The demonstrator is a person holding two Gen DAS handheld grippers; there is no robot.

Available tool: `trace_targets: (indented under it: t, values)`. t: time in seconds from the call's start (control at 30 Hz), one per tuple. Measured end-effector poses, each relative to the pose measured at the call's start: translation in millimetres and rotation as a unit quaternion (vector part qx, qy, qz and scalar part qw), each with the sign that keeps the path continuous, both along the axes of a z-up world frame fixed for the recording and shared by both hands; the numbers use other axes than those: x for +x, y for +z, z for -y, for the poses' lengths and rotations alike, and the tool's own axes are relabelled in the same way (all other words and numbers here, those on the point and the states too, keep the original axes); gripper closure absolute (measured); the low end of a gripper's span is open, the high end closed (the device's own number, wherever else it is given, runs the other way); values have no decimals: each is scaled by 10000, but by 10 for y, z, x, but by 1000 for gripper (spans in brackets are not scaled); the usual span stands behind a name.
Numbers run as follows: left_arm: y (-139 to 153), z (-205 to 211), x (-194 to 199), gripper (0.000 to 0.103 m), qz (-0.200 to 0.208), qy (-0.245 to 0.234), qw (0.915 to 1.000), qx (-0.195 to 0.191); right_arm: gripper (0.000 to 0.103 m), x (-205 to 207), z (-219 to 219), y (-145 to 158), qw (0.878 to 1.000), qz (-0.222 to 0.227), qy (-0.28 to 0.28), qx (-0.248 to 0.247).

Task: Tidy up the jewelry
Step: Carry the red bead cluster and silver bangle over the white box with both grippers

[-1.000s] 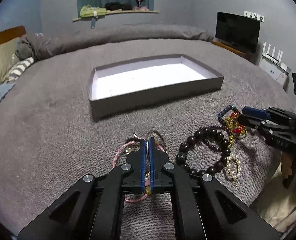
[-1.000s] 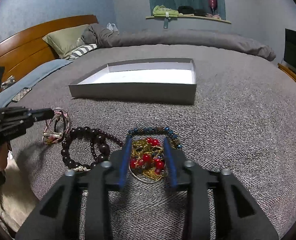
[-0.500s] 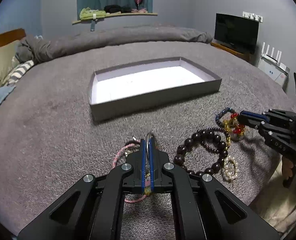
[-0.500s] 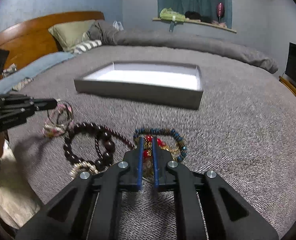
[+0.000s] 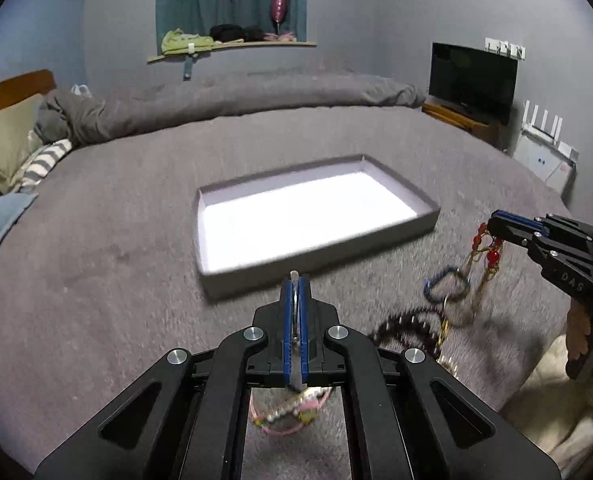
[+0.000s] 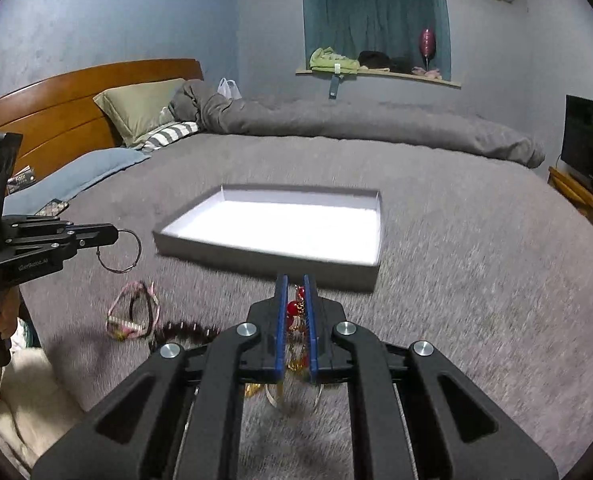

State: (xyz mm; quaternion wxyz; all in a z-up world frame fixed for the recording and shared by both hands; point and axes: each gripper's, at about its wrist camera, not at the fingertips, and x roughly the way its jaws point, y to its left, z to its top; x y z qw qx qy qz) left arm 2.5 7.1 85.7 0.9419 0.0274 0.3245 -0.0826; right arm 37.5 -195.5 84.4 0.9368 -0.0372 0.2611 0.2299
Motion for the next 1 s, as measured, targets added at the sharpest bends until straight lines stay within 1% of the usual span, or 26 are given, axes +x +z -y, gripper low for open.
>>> trace_targets:
  t: [0.1,0.2,0.27,0.43,0.6,0.73,0.8,0.9,1.0]
  values:
    - [159,-10,139,100,131,33,9999,-18,95,168,-8,169,9999,68,-70,103]
    - [274,-35,345,100,174,46,9998,-132,95,380,-34,326,9994,166,-172,245]
    - [308,-54,489,100,161,74,9997,-184,95,572,-63,417,9988,227,-267,348]
    - [313,-88,929,100,159,188,9994,-259,95,1040,-121,472,9969,182,-543,537]
    - [192,-150,1335,100,-5,293,9989,-363,95,1450,-175,319,9962,-42,-661,562]
    - [-29,-186,1749,100,-233,413,9987,-186,95,1817,-243,51,9959,-427,-653,455]
    - [-151,-238,1927,100,-417,504,9976,-204,95,1923,-270,-71,9955,-593,-616,419]
    - [-372,-322,2066,100,-679,560,9957,-303,95,2054,-326,-267,9950,-809,-529,244]
    - [-556,-360,2131,100,-915,567,9940,-211,95,2108,-365,-404,9938,-989,-494,138]
